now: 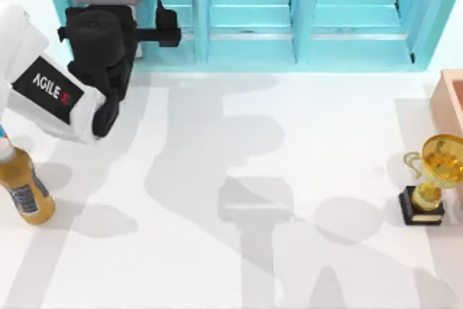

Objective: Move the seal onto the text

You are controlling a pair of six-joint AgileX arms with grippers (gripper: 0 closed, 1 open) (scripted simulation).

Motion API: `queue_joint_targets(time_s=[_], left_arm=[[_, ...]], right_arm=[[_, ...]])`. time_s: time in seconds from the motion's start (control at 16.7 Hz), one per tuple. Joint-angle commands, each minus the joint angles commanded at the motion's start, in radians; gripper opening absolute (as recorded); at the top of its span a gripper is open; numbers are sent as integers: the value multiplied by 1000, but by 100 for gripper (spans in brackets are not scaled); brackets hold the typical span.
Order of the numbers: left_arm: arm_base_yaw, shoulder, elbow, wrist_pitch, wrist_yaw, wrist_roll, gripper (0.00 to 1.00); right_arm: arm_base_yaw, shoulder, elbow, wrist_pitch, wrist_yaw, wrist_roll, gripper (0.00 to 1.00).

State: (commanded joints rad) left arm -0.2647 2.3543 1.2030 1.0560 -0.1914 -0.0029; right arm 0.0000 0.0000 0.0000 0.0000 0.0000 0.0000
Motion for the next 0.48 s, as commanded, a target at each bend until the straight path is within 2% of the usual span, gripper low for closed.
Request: queue_joint_targets(time_s=[0.48], left_arm=[[0,0,0,0,0,0,25]], right_arm=[[0,0,0,0,0,0,100]])
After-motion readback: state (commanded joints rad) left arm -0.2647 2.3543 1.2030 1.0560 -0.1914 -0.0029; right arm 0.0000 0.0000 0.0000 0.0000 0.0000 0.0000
